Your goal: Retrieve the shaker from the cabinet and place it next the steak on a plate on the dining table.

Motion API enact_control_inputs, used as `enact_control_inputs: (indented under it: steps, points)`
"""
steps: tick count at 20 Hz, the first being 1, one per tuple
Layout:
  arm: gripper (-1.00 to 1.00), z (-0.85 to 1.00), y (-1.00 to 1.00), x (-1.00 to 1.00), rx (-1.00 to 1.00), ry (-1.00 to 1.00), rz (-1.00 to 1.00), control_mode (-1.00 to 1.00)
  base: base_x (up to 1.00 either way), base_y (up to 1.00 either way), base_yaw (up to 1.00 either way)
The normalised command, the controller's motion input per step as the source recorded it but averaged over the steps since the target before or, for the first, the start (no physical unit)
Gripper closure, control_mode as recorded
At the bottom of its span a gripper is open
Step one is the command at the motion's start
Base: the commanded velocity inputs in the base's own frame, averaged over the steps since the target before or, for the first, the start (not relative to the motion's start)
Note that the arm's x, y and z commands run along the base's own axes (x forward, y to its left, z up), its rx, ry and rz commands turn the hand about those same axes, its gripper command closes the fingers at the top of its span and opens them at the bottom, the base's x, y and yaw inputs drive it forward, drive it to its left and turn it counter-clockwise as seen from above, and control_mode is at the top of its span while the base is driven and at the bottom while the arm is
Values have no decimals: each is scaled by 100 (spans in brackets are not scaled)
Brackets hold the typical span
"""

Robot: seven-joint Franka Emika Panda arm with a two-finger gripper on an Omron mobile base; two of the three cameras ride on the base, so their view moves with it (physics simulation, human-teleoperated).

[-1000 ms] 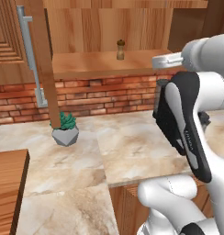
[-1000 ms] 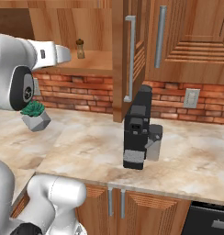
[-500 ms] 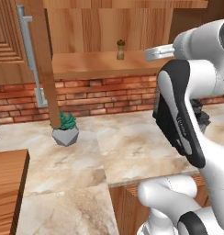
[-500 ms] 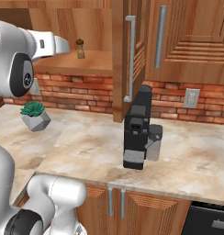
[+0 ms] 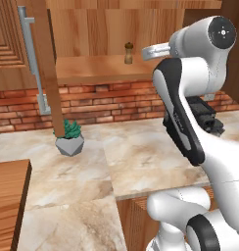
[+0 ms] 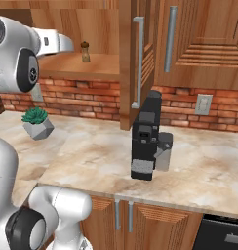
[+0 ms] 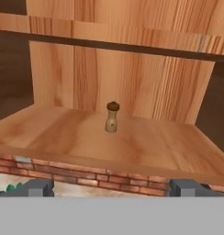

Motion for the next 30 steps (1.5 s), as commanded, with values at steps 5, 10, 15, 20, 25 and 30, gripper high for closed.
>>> enact_control_inputs:
  steps: [5,10,15,20,25,30]
  points:
    - [-100,-7,0,33,0,1,0,-100,0,0,0]
    - [-100,-19,0,27,0,0,0,-100,0,0,0]
    - [-100,-27,0,27,3,0,0,-100,0,0,0]
    - [-100,-12,0,18,2,-6,1,-100,0,0,0]
    - [-100,0,0,21,0,-5,1,-100,0,0,0]
    - [-100,0,0,17,0,2,0,-100,0,0,0]
